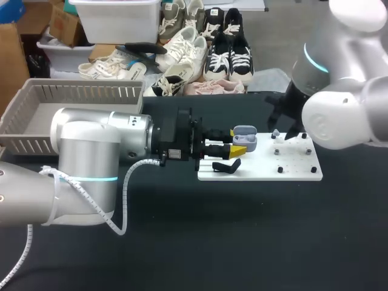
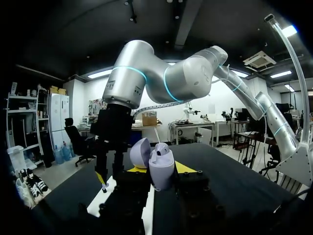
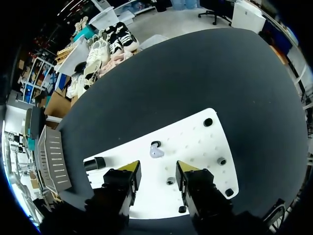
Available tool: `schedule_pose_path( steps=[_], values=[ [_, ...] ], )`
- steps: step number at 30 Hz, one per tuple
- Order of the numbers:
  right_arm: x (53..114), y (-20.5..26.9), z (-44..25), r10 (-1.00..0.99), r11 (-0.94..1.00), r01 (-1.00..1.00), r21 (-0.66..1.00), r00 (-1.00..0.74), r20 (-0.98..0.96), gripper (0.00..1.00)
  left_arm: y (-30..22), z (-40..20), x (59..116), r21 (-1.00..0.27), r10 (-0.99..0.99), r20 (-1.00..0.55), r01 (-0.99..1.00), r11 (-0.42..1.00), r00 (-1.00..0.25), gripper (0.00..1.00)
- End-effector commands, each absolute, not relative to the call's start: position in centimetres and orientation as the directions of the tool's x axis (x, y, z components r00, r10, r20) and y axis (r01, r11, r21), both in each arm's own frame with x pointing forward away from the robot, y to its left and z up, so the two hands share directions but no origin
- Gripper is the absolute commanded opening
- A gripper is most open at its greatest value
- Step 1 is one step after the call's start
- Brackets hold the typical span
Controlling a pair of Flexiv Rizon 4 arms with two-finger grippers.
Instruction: Pick up each earbud case from the left stands, insert the matching earbuds, close the lid, and place the case in the box.
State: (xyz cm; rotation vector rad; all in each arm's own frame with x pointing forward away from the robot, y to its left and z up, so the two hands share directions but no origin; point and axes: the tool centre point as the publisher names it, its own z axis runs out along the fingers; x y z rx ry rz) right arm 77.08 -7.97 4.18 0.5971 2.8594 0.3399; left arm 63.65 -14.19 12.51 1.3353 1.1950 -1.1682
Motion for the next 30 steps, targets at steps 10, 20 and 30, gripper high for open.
schedule_pose_path(
  steps=[10, 20, 30],
  values=[
    [77.9, -7.9, 3.3, 0.417, 0.889, 0.373, 0.265, -0.899, -0.135, 0.42, -14.2, 12.5, 63.5, 0.059, 0.075, -0.995, 0.997, -0.053, 0.063, 0.0],
    [78.3, -7.6, 2.9, 0.409, 0.892, 0.367, 0.266, -0.904, -0.125, 0.38, -14.2, 12.5, 63.5, 0.059, 0.075, -0.995, 0.997, -0.053, 0.063, 0.0],
    [78.7, -7.8, 2.6, 0.411, 0.89, 0.371, 0.265, -0.904, -0.118, 0.35, -14.2, 12.5, 63.5, 0.059, 0.075, -0.995, 0.997, -0.053, 0.063, 0.0]
  ],
)
